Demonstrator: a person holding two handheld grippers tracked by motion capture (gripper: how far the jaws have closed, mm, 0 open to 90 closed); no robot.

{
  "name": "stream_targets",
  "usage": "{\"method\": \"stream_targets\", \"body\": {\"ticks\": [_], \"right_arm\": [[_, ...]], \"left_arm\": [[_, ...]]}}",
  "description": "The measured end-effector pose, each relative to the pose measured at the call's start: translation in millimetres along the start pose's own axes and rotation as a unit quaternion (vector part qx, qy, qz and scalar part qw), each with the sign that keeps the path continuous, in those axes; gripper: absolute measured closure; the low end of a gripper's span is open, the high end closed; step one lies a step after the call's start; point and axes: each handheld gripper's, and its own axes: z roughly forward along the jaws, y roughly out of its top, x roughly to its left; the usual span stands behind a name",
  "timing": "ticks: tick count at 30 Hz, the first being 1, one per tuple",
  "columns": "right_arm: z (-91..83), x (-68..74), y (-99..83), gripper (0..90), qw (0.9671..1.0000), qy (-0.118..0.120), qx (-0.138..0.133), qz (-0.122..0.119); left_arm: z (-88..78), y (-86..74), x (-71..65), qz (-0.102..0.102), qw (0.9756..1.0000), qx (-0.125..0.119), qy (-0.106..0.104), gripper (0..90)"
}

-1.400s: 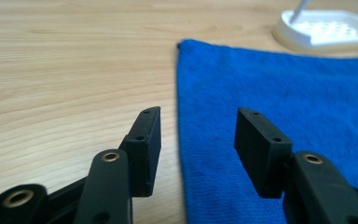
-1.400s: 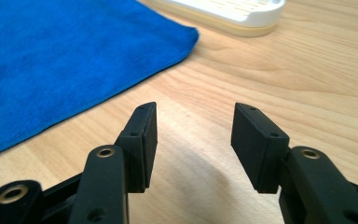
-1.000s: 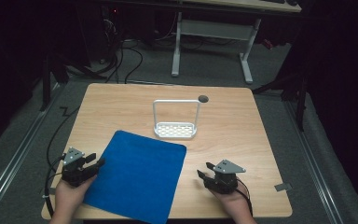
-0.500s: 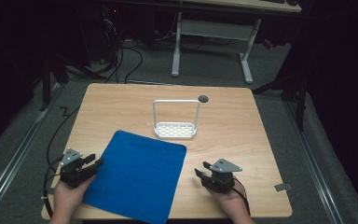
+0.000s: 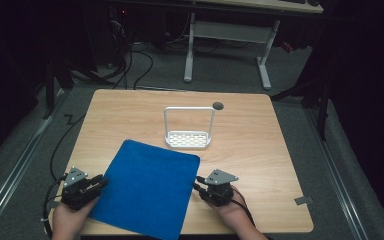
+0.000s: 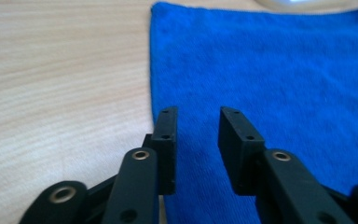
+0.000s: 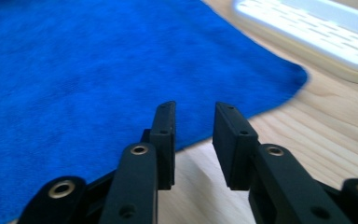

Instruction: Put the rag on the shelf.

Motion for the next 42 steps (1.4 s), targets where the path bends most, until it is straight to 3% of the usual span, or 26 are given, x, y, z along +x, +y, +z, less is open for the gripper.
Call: {"method": "stream_targets", "body": {"ticks": [7, 14, 25, 31, 35, 37, 42], "right_arm": [[8.4, 11.5, 6.7, 81.4, 0.9991, 0.035, 0.011, -0.021], [16.8, 19.2, 6.7, 89.9, 0.9965, 0.057, 0.046, -0.040], [18.6, 18.6, 5.9, 90.0, 0.9949, 0.061, 0.067, -0.044], [15.0, 17.5, 4.2, 90.0, 0.9950, 0.059, 0.070, -0.041], [10.5, 14.8, 1.6, 90.0, 0.9952, 0.052, 0.074, -0.038], [7.7, 12.8, -0.6, 90.0, 0.9955, 0.046, 0.073, -0.039], [-2.5, 6.8, -8.2, 90.0, 0.9966, 0.027, 0.071, -0.029]], "left_arm": [[4.8, -3.4, -8.7, 0.029, 0.9990, 0.033, -0.007, 75.5], [10.6, -3.5, -13.9, 0.045, 0.9977, 0.050, -0.010, 76.7], [8.9, -6.4, -13.4, 0.054, 0.9972, 0.046, -0.024, 77.3], [9.4, -6.4, -16.0, 0.061, 0.9958, 0.050, -0.047, 81.0], [11.6, -4.9, -22.4, 0.078, 0.9939, 0.054, -0.056, 81.8], [13.9, -3.3, -24.1, 0.078, 0.9933, 0.056, -0.065, 82.5], [22.3, 3.5, -31.0, 0.084, 0.9881, 0.070, -0.108, 83.6]]}}
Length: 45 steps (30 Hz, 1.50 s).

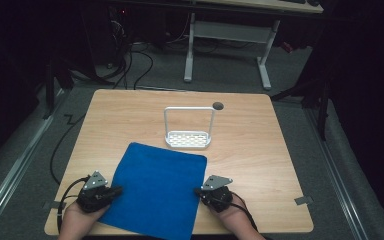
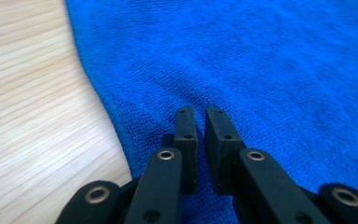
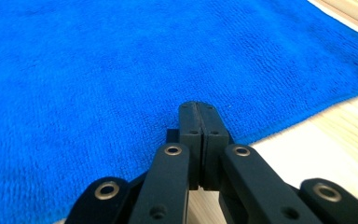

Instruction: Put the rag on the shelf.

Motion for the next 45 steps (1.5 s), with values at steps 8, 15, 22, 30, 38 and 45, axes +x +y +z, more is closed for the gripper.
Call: {"method": "stream_targets", "body": {"ticks": [8, 15, 22, 30, 38, 45], "right_arm": [[-23.2, -14.6, -21.7, 90.0, 0.9985, -0.044, 0.003, 0.034], [-41.1, -30.6, -37.8, 90.0, 0.9940, -0.089, 0.009, 0.063], [-44.5, -25.2, -33.8, 90.0, 0.9949, -0.078, -0.009, 0.063], [-34.4, -17.8, -31.2, 90.0, 0.9976, -0.053, 0.006, 0.045], [-41.1, -29.9, -35.5, 89.8, 0.9951, -0.078, 0.017, 0.057], [-53.2, -29.0, -43.5, 89.8, 0.9943, -0.085, 0.030, 0.056]], "left_arm": [[18.8, 19.6, -21.2, 0.046, 0.9964, 0.034, -0.063, 84.7], [32.5, 30.3, -43.0, 0.068, 0.9909, 0.038, -0.110, 83.2], [35.5, 37.7, -44.5, 0.064, 0.9970, -0.031, -0.031, 75.5], [44.5, 33.8, -49.7, 0.083, 0.9956, 0.006, -0.042, 75.1], [41.1, 26.9, -68.6, 0.103, 0.9913, 0.011, -0.081, 74.5], [47.2, 26.5, -76.9, 0.099, 0.9898, -0.003, -0.102, 71.6]]}}
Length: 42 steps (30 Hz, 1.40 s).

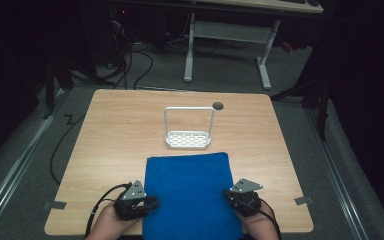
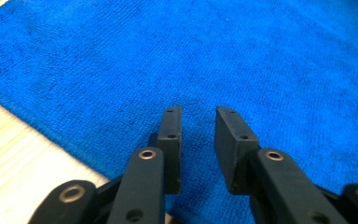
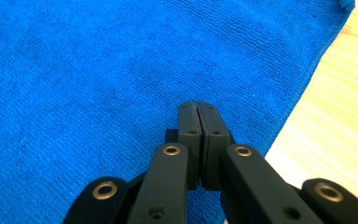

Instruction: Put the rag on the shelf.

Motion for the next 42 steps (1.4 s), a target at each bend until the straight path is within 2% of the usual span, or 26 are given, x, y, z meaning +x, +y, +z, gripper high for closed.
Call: {"method": "stream_targets", "body": {"ticks": [3, 4, 7, 9, 11, 13, 15, 18, 20, 21, 24, 26, 28, 30, 34, 38, 39, 42], "right_arm": [[0.3, -1.2, 0.1, 89.0, 1.0000, 0.002, -0.001, 0.007], [0.0, -1.2, -0.2, 87.2, 0.9999, 0.002, -0.005, 0.010], [-3.2, -4.4, -0.5, 80.6, 0.9989, 0.010, -0.037, 0.026], [-5.8, -8.3, -0.8, 78.0, 0.9975, 0.014, -0.055, 0.043], [-7.0, -11.9, -1.5, 73.7, 0.9961, 0.013, -0.066, 0.056], [-6.2, -13.4, -2.1, 71.9, 0.9957, 0.010, -0.068, 0.062], [-4.3, -14.7, -2.2, 69.7, 0.9955, 0.012, -0.065, 0.068], [-1.6, -14.9, -1.4, 68.6, 0.9950, 0.019, -0.063, 0.075], [-0.5, -14.1, -0.3, 68.9, 0.9950, 0.015, -0.062, 0.077], [-0.5, -13.8, 0.4, 69.3, 0.9949, 0.013, -0.063, 0.077], [-0.8, -15.2, 1.8, 69.4, 0.9953, 0.009, -0.068, 0.068], [-0.7, -19.1, 4.4, 69.1, 0.9952, -0.003, -0.075, 0.063], [0.8, -24.2, 6.7, 67.0, 0.9945, -0.007, -0.076, 0.071], [4.8, -31.3, 8.8, 64.2, 0.9937, -0.009, -0.079, 0.080], [13.3, -41.6, 15.7, 59.2, 0.9914, -0.009, -0.075, 0.107], [23.0, -54.7, 26.6, 53.7, 0.9907, -0.032, -0.065, 0.115], [25.5, -59.2, 30.3, 53.6, 0.9898, -0.039, -0.065, 0.121], [35.2, -74.7, 41.5, 53.0, 0.9880, -0.056, -0.054, 0.133]], "left_arm": [[1.3, 1.0, 3.3, -0.007, 1.0000, -0.005, 0.002, 70.6], [0.4, 1.2, 5.4, -0.009, 0.9999, -0.007, 0.010, 69.9], [-6.5, 0.8, 19.4, -0.038, 0.9981, -0.037, 0.031, 69.1], [-10.9, 0.8, 32.7, -0.064, 0.9947, -0.056, 0.058, 67.2], [-11.5, 1.7, 47.3, -0.103, 0.9882, -0.073, 0.087, 63.4], [-9.1, 4.2, 55.3, -0.124, 0.9837, -0.070, 0.109, 60.8], [-4.2, 8.2, 60.4, -0.123, 0.9800, -0.069, 0.140, 58.5], [5.6, 17.0, 69.5, -0.123, 0.9744, -0.068, 0.175, 56.9], [12.6, 23.7, 77.0, -0.127, 0.9711, -0.067, 0.191, 56.2], [16.3, 27.1, 80.9, -0.132, 0.9701, -0.066, 0.193, 56.1], [26.7, 36.0, 89.0, -0.136, 0.9682, -0.050, 0.204, 56.1], [31.8, 39.7, 91.2, -0.140, 0.9691, -0.034, 0.200, 56.4], [33.9, 41.3, 90.4, -0.131, 0.9705, -0.031, 0.200, 56.0], [34.7, 41.9, 89.3, -0.123, 0.9707, -0.027, 0.205, 58.7], [34.1, 41.8, 92.3, -0.130, 0.9716, -0.032, 0.195, 66.8], [34.5, 42.3, 93.8, -0.134, 0.9722, -0.033, 0.189, 73.0], [34.9, 42.6, 93.3, -0.127, 0.9720, -0.033, 0.195, 73.7], [34.6, 42.5, 93.4, -0.132, 0.9725, -0.031, 0.189, 75.6]]}}
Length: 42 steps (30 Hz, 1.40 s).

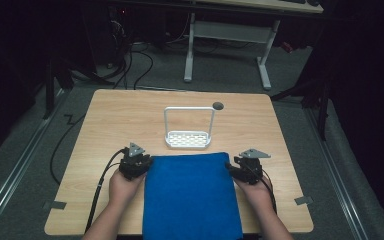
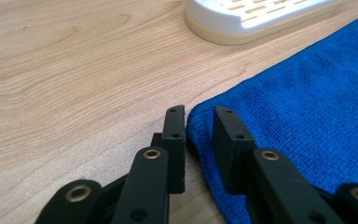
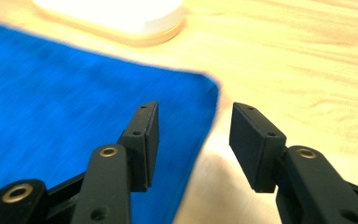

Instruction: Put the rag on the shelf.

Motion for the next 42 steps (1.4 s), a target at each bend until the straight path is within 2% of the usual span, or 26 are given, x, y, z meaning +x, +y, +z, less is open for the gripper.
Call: {"method": "stream_targets", "body": {"ticks": [2, 4, 6, 11, 15, 19, 23, 26, 28, 29, 33, 36, 42], "right_arm": [[10.2, -5.3, 7.5, 53.1, 0.9999, -0.003, 0.011, 0.012], [19.4, -8.3, 14.2, 54.3, 0.9997, -0.008, 0.020, 0.011], [26.7, -10.5, 19.6, 55.0, 0.9994, -0.003, 0.030, 0.017], [38.5, -10.3, 26.8, 56.2, 0.9984, -0.007, 0.055, 0.008], [40.2, -9.5, 26.5, 60.6, 0.9982, -0.010, 0.060, -0.004], [39.0, -8.7, 25.5, 70.3, 0.9981, -0.010, 0.060, -0.011], [38.7, -7.7, 24.7, 85.7, 0.9982, -0.001, 0.059, -0.015], [38.9, -4.6, 24.0, 88.0, 0.9982, -0.003, 0.056, -0.021], [36.9, -1.5, 22.5, 88.3, 0.9987, -0.004, 0.044, -0.024], [35.0, 0.2, 21.4, 88.4, 0.9989, -0.004, 0.035, -0.029], [24.6, 7.2, 15.7, 88.6, 0.9998, 0.000, -0.009, -0.020], [16.7, 13.0, 12.9, 88.6, 0.9992, -0.001, -0.030, -0.029], [0.3, 21.7, 12.3, 88.7, 0.9970, 0.007, -0.065, -0.041]], "left_arm": [[0.1, -0.1, 0.6, -0.003, 1.0000, -0.001, -0.001, 77.4], [0.4, -0.1, 0.3, -0.002, 1.0000, -0.002, -0.002, 79.8], [0.4, -0.1, 0.6, -0.003, 1.0000, -0.002, -0.004, 82.4], [0.2, -0.2, 3.8, -0.014, 0.9998, 0.000, -0.017, 86.3], [0.2, -0.3, 4.3, -0.017, 0.9997, 0.000, -0.019, 86.7], [0.1, -0.4, 3.7, -0.013, 0.9997, 0.000, -0.021, 86.9], [0.0, -0.4, 2.7, -0.008, 0.9998, 0.000, -0.018, 87.2], [-0.2, -0.6, 3.2, -0.010, 0.9998, 0.000, -0.020, 87.4], [-1.1, -1.0, 3.8, -0.011, 0.9996, -0.001, -0.026, 87.4], [-2.5, -1.5, 3.4, -0.010, 0.9996, -0.008, -0.027, 87.4], [-9.8, -2.8, 4.2, -0.015, 0.9988, -0.035, -0.030, 87.8], [-17.3, -2.3, 3.9, -0.019, 0.9979, -0.054, -0.030, 87.9], [-32.2, -3.3, -5.0, -0.015, 0.9956, -0.088, -0.026, 87.9]]}}
